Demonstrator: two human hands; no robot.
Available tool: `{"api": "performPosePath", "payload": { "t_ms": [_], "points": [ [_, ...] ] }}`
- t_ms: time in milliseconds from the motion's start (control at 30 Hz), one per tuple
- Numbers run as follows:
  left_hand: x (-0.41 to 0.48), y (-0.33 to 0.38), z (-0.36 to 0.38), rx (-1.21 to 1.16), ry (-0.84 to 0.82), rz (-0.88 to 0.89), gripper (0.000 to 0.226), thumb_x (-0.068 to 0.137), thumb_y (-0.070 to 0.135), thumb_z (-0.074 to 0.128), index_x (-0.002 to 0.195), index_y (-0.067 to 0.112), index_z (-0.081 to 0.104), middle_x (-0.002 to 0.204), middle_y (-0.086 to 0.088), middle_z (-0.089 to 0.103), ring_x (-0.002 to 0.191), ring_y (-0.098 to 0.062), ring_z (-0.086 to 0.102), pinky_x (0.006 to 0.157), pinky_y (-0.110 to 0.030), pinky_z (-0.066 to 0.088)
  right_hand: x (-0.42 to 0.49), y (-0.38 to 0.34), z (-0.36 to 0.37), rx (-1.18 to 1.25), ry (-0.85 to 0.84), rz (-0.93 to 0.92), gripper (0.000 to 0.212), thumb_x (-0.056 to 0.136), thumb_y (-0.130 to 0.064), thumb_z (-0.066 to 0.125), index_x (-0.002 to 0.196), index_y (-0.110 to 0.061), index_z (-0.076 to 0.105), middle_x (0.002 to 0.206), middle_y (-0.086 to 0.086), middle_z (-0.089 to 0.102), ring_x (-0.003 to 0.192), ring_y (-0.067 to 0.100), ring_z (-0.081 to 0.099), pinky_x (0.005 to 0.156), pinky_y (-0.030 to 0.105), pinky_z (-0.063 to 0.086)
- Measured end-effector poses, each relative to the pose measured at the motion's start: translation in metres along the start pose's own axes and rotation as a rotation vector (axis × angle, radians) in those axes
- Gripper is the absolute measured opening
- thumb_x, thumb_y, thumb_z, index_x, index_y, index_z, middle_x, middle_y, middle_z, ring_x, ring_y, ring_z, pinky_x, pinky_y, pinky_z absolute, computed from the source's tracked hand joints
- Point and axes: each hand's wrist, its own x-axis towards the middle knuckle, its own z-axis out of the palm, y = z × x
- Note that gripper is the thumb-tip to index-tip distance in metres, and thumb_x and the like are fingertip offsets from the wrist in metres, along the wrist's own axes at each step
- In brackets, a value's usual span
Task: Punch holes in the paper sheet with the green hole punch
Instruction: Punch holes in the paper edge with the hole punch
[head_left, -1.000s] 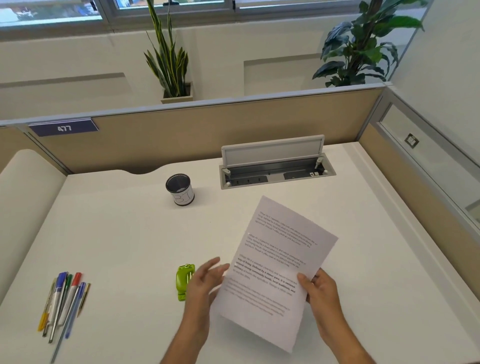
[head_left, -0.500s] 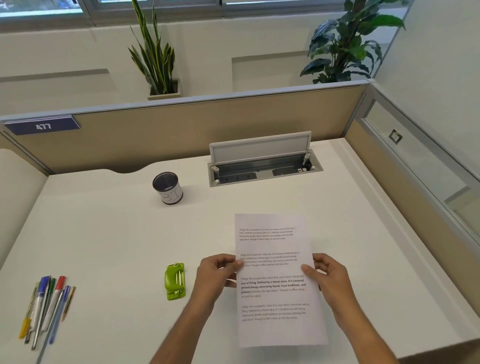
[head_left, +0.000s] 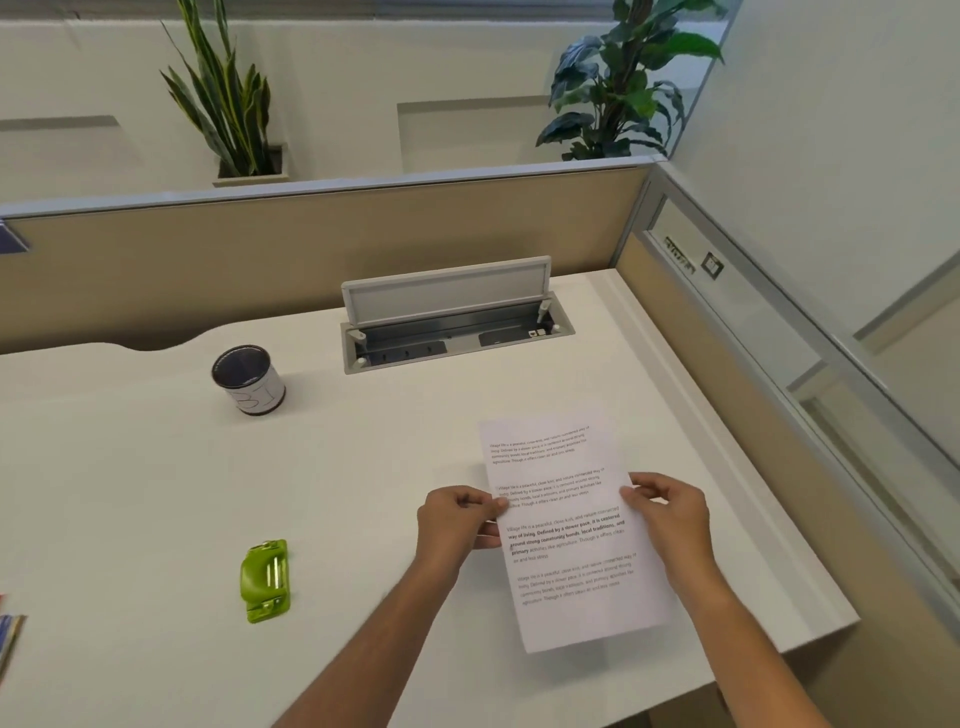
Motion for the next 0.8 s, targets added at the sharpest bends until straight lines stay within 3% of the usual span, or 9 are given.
{"api": "performPosePath", "payload": {
  "t_ms": [167, 333, 600, 800],
  "points": [
    [0.026, -0.003, 0.052, 0.057, 0.006, -0.032, 0.023, 0.082, 0.007, 0.091, 0.09, -0.007, 0.075, 0.079, -0.016, 0.083, 0.067, -0.029, 0.082, 0.059, -0.034, 0.067, 0.039, 0.012, -0.028, -0.092, 0.054, -0.012, 0.015, 0.085, -0.007, 0.084, 0.09, -0.02, 0.08, 0.089, 0.008, 0.078, 0.09, 0.033, 0.076, 0.089, 0.045, 0.061],
    [0.05, -0.007, 0.086, 0.145, 0.018, -0.049, 0.025, 0.08, 0.007, 0.093, 0.088, -0.009, 0.075, 0.076, -0.019, 0.082, 0.062, -0.029, 0.081, 0.057, -0.038, 0.068, 0.07, 0.027, -0.044, -0.155, 0.072, 0.012, 0.014, 0.084, -0.005, 0.086, 0.096, -0.011, 0.081, 0.09, 0.01, 0.077, 0.089, 0.031, 0.074, 0.082, 0.034, 0.055],
    [0.066, -0.012, 0.115, 0.246, 0.029, -0.077, 0.022, 0.08, 0.007, 0.093, 0.083, -0.006, 0.075, 0.07, -0.017, 0.081, 0.061, -0.032, 0.081, 0.062, -0.047, 0.07, 0.096, 0.04, -0.049, -0.264, 0.055, 0.036, 0.014, 0.083, -0.004, 0.086, 0.095, -0.008, 0.08, 0.075, 0.001, 0.069, 0.075, 0.021, 0.066, 0.08, 0.03, 0.049],
    [0.071, -0.022, 0.113, 0.355, 0.069, -0.073, 0.027, 0.081, 0.013, 0.092, 0.085, -0.005, 0.072, 0.064, -0.013, 0.08, 0.061, -0.034, 0.08, 0.058, -0.046, 0.069, 0.105, 0.053, -0.036, -0.333, 0.047, 0.081, 0.013, 0.081, -0.005, 0.087, 0.092, -0.008, 0.08, 0.075, 0.004, 0.07, 0.08, 0.027, 0.071, 0.079, 0.034, 0.057]
  ]
}}
